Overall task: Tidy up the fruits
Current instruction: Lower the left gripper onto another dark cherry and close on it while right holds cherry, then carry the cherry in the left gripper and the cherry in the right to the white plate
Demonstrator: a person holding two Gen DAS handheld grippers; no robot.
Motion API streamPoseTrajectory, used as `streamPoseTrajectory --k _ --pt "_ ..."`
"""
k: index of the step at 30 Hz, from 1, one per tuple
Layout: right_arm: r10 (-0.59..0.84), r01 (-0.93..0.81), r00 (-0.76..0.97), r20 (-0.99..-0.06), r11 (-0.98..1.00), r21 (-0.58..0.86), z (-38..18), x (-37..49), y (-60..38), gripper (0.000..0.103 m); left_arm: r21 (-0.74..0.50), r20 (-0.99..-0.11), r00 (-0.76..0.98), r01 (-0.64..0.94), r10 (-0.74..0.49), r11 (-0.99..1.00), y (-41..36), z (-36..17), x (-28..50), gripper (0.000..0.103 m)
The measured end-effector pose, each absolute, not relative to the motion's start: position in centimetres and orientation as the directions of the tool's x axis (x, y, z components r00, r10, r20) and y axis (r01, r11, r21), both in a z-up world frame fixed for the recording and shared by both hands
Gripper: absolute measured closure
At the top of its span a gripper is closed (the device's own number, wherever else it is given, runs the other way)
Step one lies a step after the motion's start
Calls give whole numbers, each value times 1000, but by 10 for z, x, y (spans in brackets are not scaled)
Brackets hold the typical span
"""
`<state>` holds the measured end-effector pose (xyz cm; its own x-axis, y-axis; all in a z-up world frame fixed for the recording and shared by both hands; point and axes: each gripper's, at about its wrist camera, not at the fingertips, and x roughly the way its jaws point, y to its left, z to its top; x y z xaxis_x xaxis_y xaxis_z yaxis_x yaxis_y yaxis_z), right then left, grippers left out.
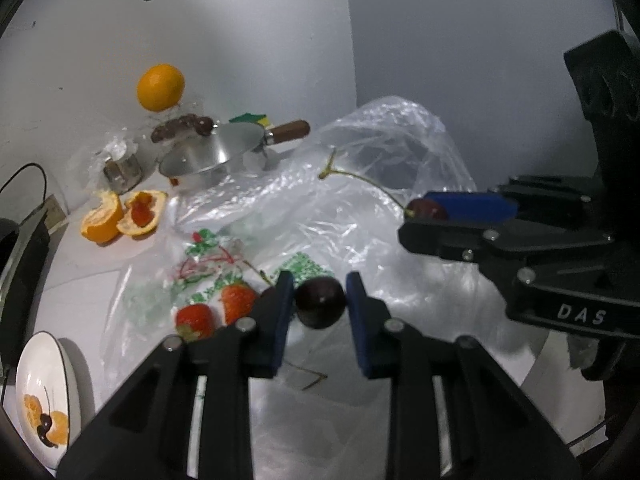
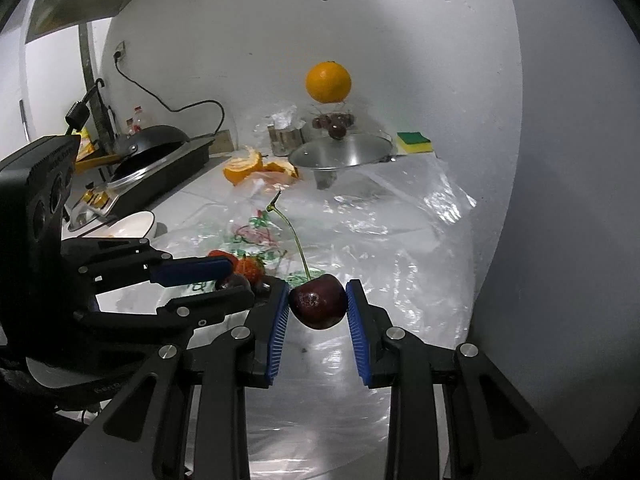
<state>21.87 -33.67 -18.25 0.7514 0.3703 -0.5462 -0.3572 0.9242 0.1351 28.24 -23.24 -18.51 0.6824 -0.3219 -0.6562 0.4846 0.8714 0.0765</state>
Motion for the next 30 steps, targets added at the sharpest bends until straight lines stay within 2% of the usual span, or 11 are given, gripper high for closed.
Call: streamPoseTrajectory --k 30 --pt "409 -455 736 -539 889 52 -152 209 -239 72 33 -586 762 364 -277 931 -124 -156 251 76"
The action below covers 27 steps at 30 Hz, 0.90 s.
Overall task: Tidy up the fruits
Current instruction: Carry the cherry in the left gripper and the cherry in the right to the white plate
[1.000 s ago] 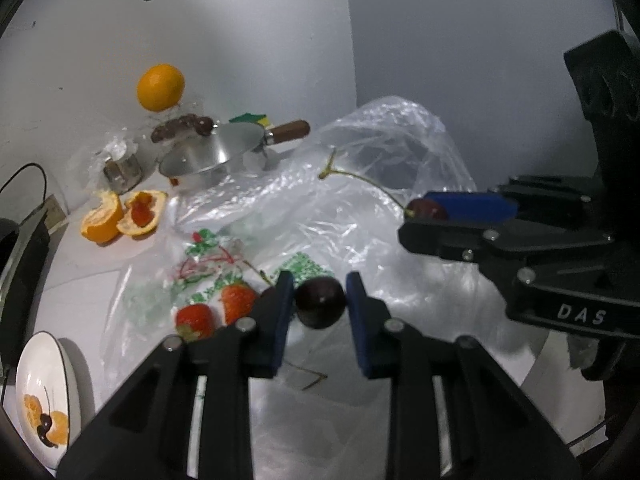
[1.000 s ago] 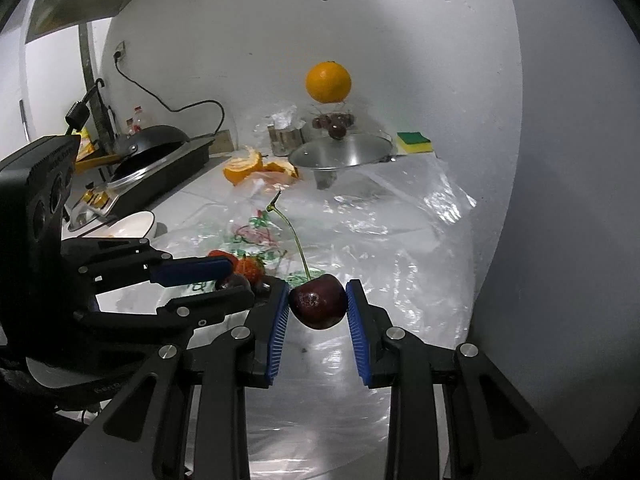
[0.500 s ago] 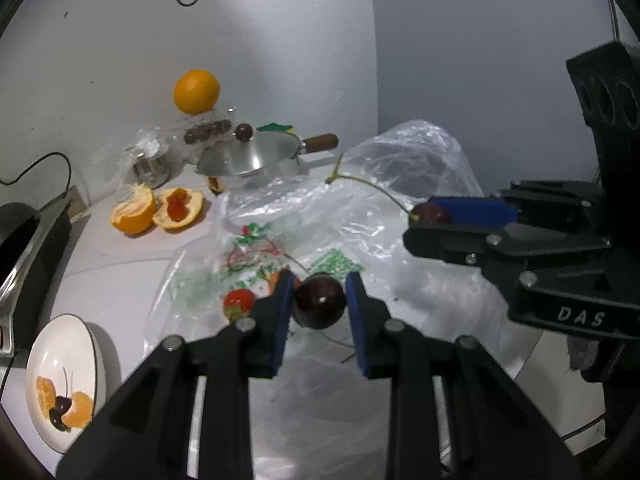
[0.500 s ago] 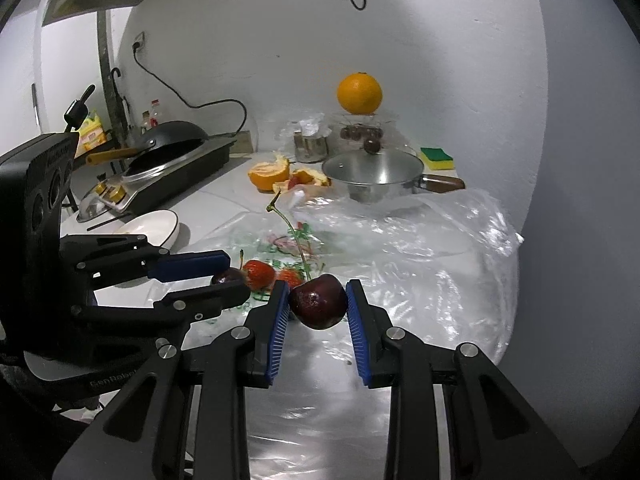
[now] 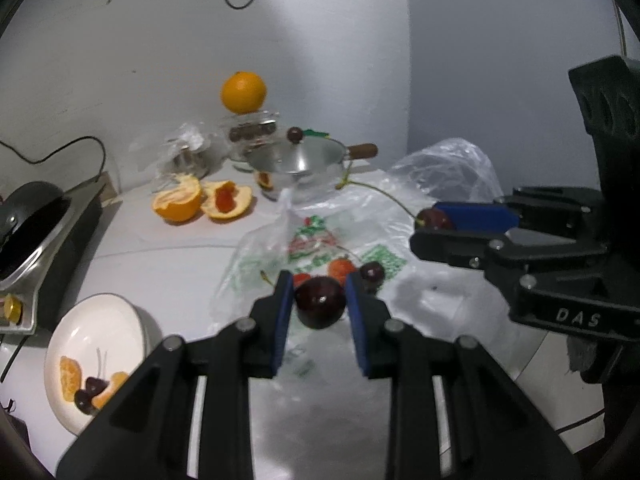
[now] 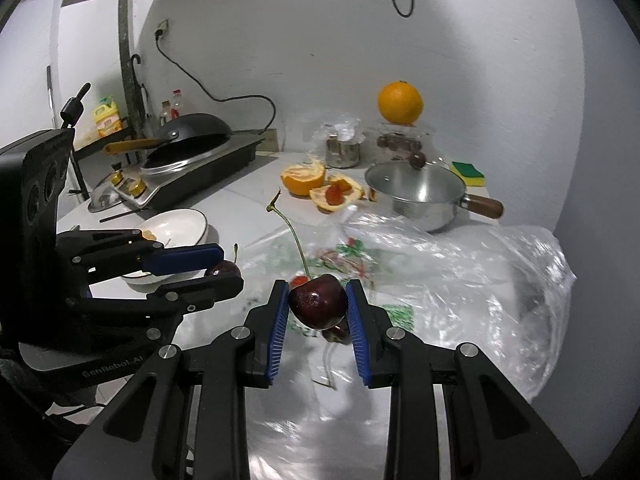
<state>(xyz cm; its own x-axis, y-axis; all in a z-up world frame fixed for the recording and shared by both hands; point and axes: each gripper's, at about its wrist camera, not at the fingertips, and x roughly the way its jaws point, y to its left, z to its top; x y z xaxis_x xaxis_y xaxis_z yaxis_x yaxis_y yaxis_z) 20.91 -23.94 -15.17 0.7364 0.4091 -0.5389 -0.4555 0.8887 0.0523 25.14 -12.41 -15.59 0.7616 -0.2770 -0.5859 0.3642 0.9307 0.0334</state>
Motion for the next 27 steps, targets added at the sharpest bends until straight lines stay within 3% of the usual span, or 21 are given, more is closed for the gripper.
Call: streamPoseTrajectory --k 27 --pt "451 -540 699 -556 842 4 -145 219 -134 72 -12 -553 804 255 -219 967 -11 -154 236 75"
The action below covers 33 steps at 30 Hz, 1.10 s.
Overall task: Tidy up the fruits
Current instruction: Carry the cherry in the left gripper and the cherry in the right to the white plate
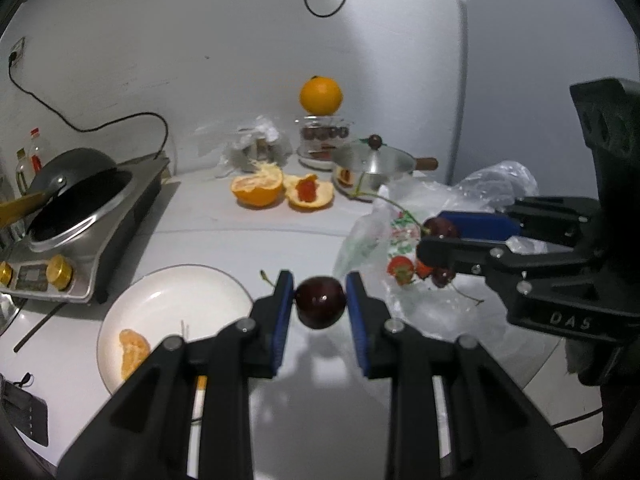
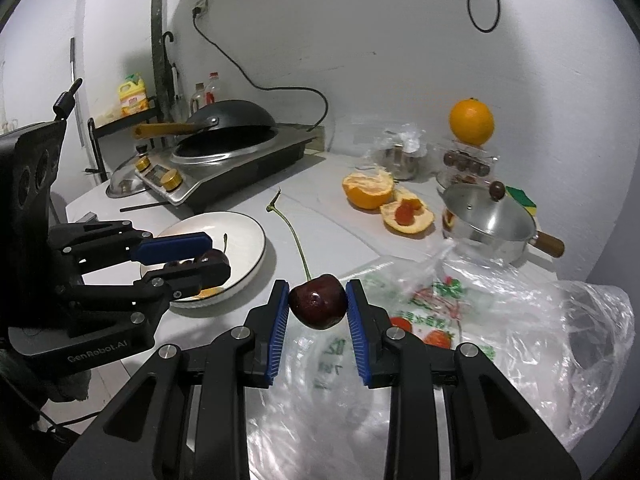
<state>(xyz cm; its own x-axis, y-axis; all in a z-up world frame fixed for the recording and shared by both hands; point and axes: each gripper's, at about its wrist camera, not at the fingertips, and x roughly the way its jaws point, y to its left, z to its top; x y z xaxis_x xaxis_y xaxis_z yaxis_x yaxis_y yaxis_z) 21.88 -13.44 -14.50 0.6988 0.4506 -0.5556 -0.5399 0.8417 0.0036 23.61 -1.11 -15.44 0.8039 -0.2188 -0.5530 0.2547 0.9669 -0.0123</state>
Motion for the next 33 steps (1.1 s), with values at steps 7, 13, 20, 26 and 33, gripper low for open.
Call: streamPoseTrajectory --k 7,13,20,26,33 --pt "457 -560 685 -567 829 -7 -146 224 -112 72 -29 -551 808 231 -208 973 13 -157 236 76" --pt "462 -576 670 -581 817 -15 -148 229 -94 72 -41 -552 809 213 -199 976 28 -161 237 75" --pt "469 -598 651 -597 801 -23 -153 237 -72 72 -61 -557 808 187 -189 980 49 -168 243 76" --pt "472 -614 631 -616 789 -24 -160 247 -53 72 -78 -567 803 166 -181 983 68 -177 250 75" --pt "478 -633 605 -637 774 -20 -170 260 -31 72 -91 -583 796 137 -164 986 90 -189 261 75"
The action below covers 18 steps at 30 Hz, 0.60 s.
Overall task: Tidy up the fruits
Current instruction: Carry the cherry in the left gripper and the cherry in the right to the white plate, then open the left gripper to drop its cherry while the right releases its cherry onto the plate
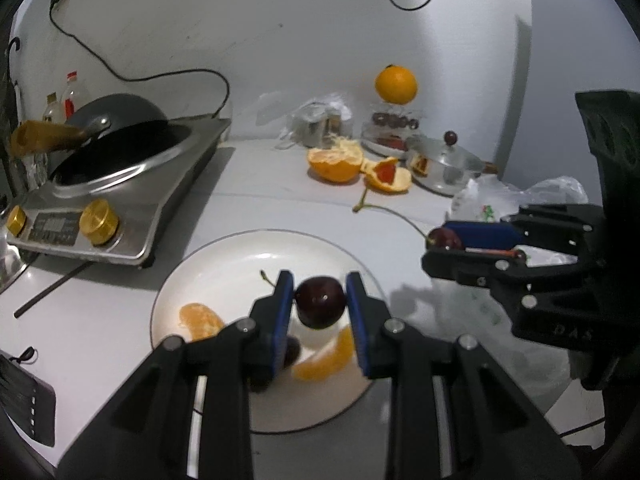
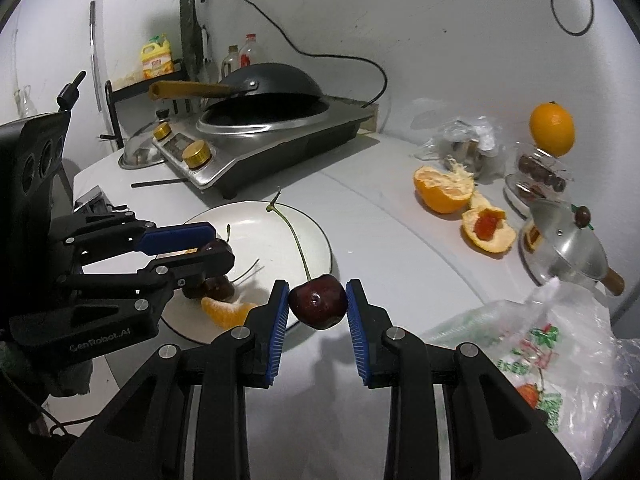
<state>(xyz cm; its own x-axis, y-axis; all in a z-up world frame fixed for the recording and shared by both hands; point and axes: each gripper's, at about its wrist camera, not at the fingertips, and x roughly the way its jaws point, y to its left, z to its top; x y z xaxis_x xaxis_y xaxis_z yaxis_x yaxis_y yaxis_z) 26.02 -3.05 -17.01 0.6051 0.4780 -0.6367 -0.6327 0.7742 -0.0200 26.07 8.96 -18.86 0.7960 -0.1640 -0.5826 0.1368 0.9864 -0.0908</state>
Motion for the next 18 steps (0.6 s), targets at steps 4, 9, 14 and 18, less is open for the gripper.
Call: streamPoseTrajectory --k 4,9,14,18 --pt "481 -645 585 -653 764 -15 -178 267 -18 72 -101 -590 791 123 -159 987 100 -195 266 76" --pt "482 -654 567 -668 757 -9 -186 277 -5 72 -113 -603 782 111 -157 987 110 -205 273 76" --pt "477 -661 542 -692 750 0 -196 285 8 72 -118 -610 776 112 -161 987 115 -211 279 76" --pt "475 -666 528 -704 746 5 -203 290 15 72 -125 -621 766 116 -168 985 117 -217 285 76"
